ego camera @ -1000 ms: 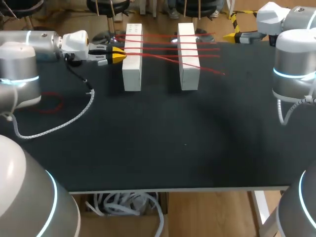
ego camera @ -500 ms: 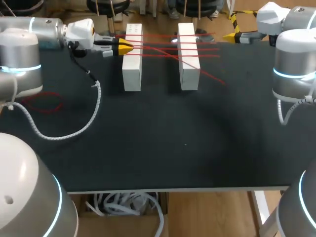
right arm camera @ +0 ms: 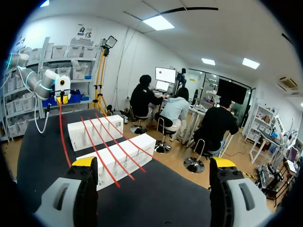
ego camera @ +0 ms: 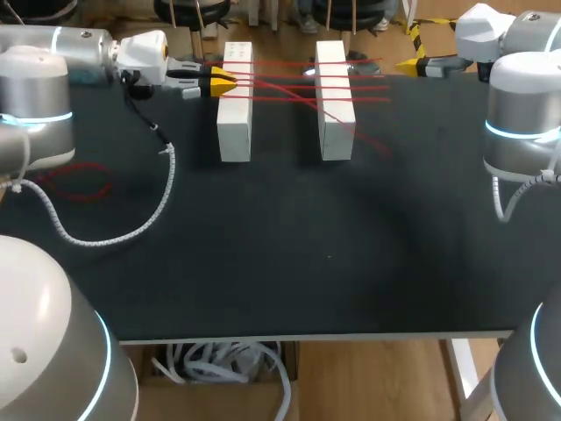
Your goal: Grab the tape and strap the tape.
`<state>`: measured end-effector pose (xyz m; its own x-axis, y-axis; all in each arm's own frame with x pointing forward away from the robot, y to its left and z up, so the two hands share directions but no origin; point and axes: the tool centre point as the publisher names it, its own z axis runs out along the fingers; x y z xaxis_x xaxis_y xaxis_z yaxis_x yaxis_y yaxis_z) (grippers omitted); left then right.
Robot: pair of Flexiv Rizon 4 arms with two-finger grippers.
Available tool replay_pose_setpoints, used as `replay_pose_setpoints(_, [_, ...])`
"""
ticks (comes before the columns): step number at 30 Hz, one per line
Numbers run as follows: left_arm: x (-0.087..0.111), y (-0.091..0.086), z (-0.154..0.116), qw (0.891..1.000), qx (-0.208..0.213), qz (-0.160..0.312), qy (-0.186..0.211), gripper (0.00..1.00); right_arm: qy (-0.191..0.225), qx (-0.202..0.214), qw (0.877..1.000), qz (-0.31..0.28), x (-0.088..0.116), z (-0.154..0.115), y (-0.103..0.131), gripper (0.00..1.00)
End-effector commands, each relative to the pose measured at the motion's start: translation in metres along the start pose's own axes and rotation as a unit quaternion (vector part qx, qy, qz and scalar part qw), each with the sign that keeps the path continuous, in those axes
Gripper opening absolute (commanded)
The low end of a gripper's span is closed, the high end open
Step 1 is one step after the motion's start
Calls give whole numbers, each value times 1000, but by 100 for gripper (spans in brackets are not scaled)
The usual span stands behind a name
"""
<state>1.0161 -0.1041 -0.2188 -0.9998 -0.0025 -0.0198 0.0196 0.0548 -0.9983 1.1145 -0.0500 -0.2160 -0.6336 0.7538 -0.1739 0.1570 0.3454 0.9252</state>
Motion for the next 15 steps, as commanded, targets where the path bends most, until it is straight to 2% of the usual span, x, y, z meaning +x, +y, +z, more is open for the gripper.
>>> replay_pose_setpoints(1, [0,0,0,1000,0,0,0,0,0,0,1000,0,0,0,0,100])
replay_pose_setpoints(6, [6,-12,10,1000,17,25,-3,0,0,0,1000,0,0,0,0,100])
replay_pose_setpoints(12, [24,-33,24,998,40,52,-8,0,0,0,1000,0,0,0,0,100])
replay_pose_setpoints(15, [35,-40,32,998,49,49,-11,0,0,0,1000,0,0,0,0,100])
